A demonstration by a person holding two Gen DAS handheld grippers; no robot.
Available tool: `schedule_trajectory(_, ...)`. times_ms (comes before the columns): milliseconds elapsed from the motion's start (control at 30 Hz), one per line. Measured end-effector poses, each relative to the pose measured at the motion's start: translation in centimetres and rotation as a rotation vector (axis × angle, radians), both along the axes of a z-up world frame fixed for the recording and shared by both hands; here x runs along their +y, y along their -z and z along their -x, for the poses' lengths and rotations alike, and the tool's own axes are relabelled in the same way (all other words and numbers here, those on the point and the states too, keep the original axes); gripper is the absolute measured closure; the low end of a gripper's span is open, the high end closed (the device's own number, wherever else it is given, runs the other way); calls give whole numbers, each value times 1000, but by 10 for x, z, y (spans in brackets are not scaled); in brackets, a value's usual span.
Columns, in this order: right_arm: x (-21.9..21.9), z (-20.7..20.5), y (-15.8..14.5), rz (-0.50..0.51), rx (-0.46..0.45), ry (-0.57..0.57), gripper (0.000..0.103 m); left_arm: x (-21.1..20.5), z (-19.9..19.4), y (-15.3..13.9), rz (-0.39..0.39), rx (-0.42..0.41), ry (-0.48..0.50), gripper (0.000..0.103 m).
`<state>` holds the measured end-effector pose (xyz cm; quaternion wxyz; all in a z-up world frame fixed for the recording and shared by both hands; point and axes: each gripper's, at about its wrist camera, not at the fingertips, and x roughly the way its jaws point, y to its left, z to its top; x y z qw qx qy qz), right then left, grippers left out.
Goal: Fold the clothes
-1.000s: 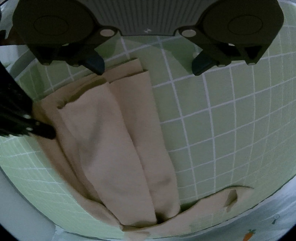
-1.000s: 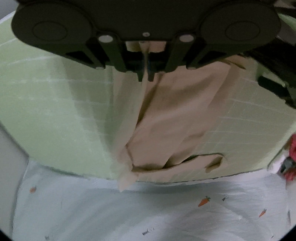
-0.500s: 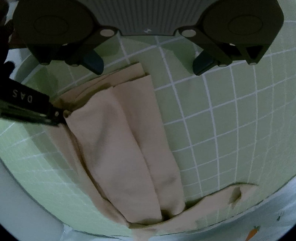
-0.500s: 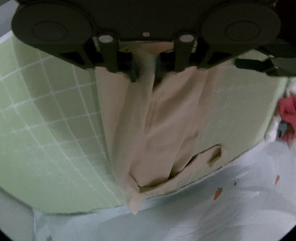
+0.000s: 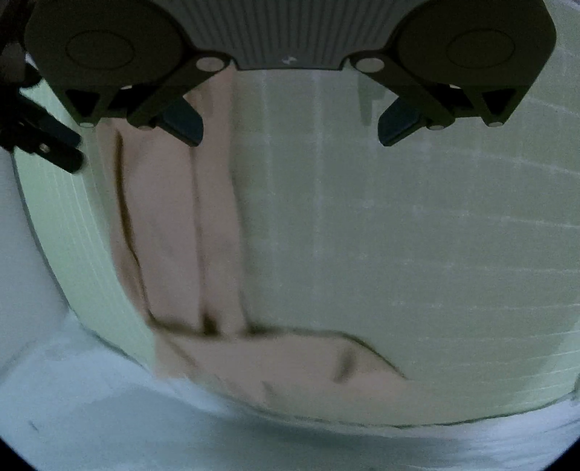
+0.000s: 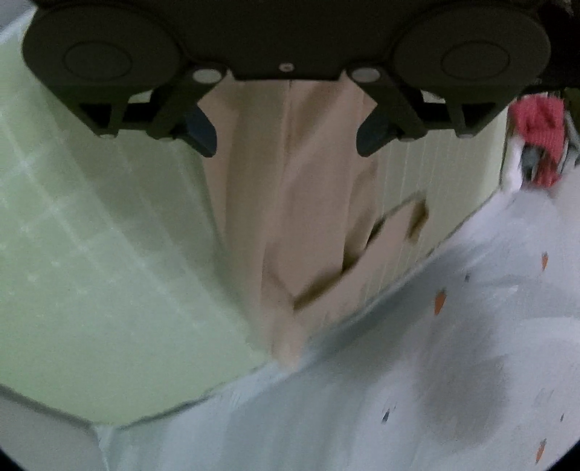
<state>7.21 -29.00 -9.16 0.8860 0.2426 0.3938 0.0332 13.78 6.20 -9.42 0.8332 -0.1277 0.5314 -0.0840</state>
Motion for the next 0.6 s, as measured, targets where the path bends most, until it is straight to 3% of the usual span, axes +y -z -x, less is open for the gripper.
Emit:
schedule_trajectory(300,-36,-110,-13,20,-100,65,17,50,-84,-12,-1,-54,-186,3)
schedule_trajectory(400,-36,-160,-19,38,-140,48,25,63,-119,-9,-4,-63,-230,5)
schedule_trajectory(600,-29,-273,-19,108,-126,-11,33,78,-189,3,-14,-53,-285,12)
